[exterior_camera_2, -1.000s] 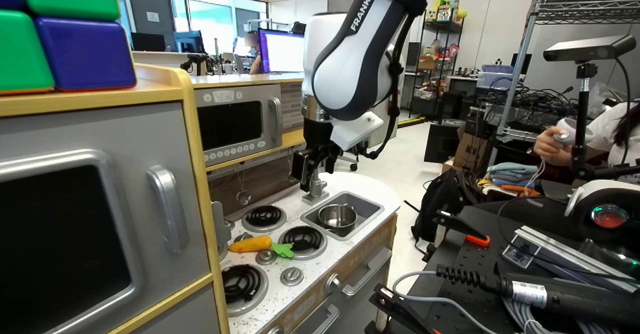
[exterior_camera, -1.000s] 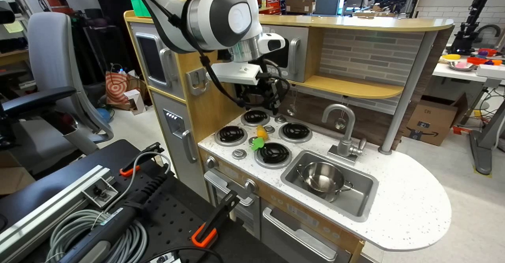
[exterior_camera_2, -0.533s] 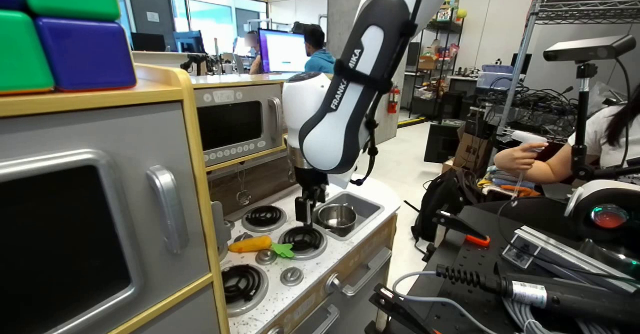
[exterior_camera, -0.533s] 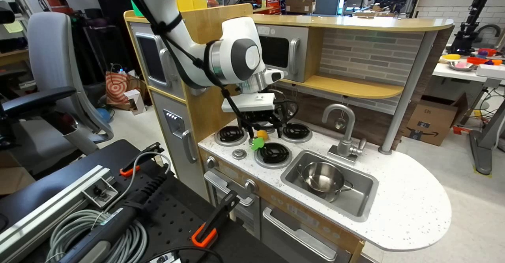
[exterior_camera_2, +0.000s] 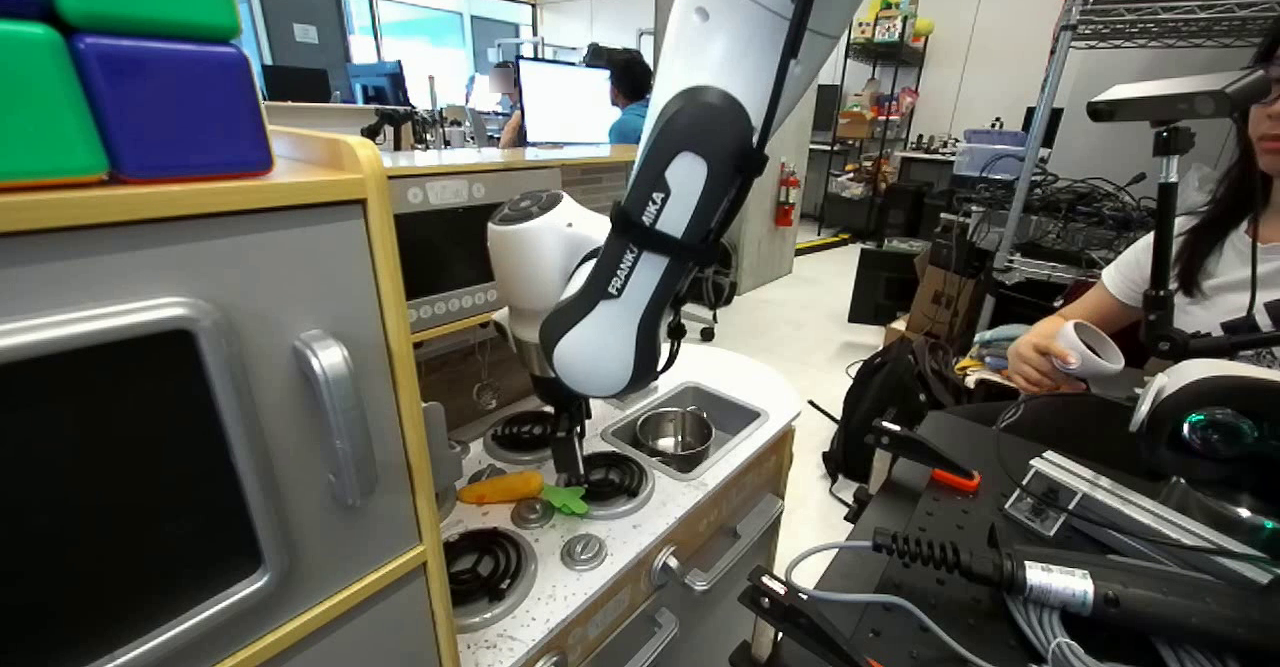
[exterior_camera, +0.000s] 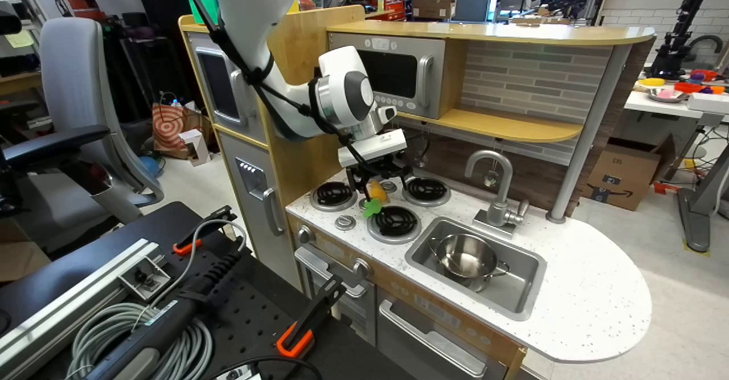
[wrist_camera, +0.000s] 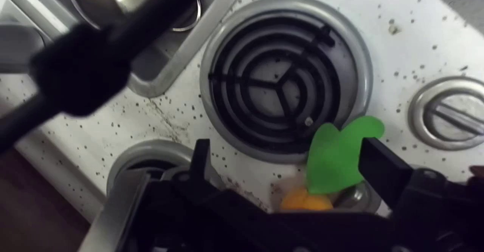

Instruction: Pick up the carrot plush toy and put it in the pot

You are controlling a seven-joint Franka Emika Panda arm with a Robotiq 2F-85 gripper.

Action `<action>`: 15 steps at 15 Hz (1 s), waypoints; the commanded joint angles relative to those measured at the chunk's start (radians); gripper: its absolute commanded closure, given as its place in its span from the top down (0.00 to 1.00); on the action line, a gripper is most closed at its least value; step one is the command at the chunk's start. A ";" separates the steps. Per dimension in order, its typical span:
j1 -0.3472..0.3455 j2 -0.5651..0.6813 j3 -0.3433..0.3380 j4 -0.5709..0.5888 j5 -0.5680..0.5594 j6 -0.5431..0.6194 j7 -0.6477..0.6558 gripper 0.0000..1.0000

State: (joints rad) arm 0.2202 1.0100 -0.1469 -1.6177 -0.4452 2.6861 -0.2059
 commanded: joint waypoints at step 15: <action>-0.025 0.288 0.051 0.311 0.170 0.235 0.155 0.21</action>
State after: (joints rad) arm 0.2281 1.2506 -0.1225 -1.3832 -0.3057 2.8719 -0.0395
